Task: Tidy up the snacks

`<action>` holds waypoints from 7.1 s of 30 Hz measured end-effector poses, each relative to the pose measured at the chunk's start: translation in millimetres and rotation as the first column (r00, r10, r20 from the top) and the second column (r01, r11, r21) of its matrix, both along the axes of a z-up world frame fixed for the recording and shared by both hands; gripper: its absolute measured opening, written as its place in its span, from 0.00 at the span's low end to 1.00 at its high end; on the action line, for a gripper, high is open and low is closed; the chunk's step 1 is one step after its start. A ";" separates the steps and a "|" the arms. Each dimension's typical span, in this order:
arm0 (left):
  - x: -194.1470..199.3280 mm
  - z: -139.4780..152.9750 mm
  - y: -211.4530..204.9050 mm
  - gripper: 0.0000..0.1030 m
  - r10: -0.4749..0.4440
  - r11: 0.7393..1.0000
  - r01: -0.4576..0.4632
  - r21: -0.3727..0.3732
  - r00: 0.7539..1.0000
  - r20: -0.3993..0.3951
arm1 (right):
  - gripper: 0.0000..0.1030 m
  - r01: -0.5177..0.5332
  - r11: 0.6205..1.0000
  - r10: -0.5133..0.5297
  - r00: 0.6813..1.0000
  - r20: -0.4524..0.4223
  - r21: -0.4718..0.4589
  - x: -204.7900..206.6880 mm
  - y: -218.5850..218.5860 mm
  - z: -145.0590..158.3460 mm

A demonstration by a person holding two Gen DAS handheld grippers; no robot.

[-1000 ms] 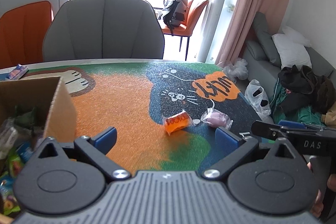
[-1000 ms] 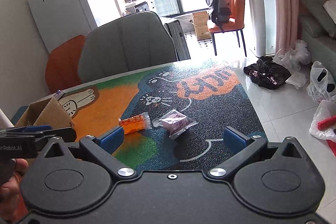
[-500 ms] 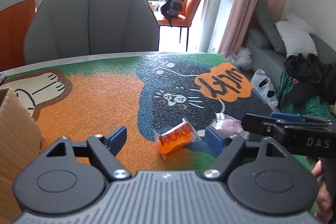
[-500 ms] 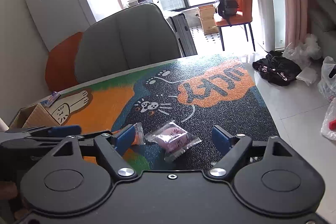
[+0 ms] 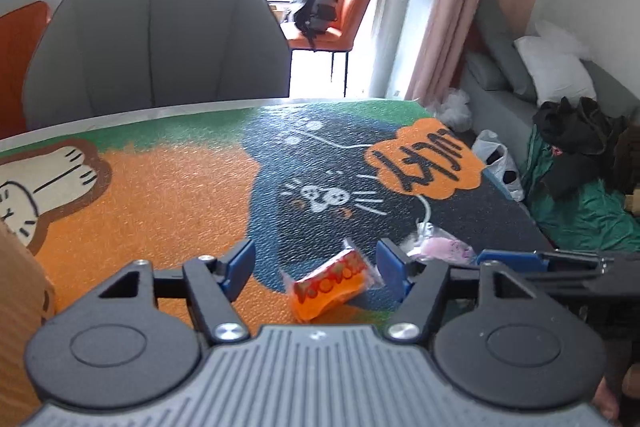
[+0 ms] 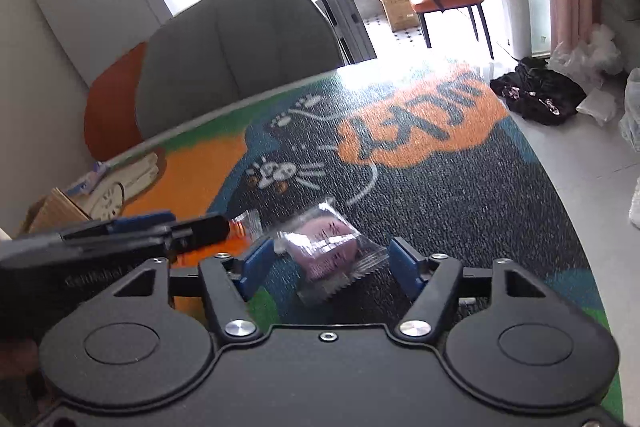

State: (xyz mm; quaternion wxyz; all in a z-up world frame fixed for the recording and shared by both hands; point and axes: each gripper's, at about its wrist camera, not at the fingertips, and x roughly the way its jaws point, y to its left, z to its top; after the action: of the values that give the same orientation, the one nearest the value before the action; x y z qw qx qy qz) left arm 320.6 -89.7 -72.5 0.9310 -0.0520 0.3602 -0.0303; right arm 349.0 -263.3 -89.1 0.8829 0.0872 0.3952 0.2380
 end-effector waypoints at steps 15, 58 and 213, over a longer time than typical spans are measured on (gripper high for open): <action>-6.6 -19.5 -16.8 0.43 -0.110 0.991 0.113 0.069 0.993 -0.049 | 0.45 0.023 0.998 -0.024 1.000 -0.013 -0.054 -29.3 -7.0 5.8; -116.4 46.4 38.4 0.17 0.044 0.999 -0.044 -0.008 0.999 -0.009 | 0.42 -0.068 0.993 0.080 0.988 0.130 -0.098 -92.2 48.2 59.8; -429.0 154.0 63.6 1.00 0.213 0.973 -0.230 0.021 0.928 0.304 | 1.00 -0.088 0.996 0.079 0.892 0.446 0.001 -358.1 10.3 168.3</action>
State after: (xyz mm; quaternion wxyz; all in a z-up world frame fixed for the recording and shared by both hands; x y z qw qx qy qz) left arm -108.4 -26.1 81.5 0.9733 -0.0610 0.2071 0.0775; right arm -9.1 -253.0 79.2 0.9379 0.0226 0.1837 0.2934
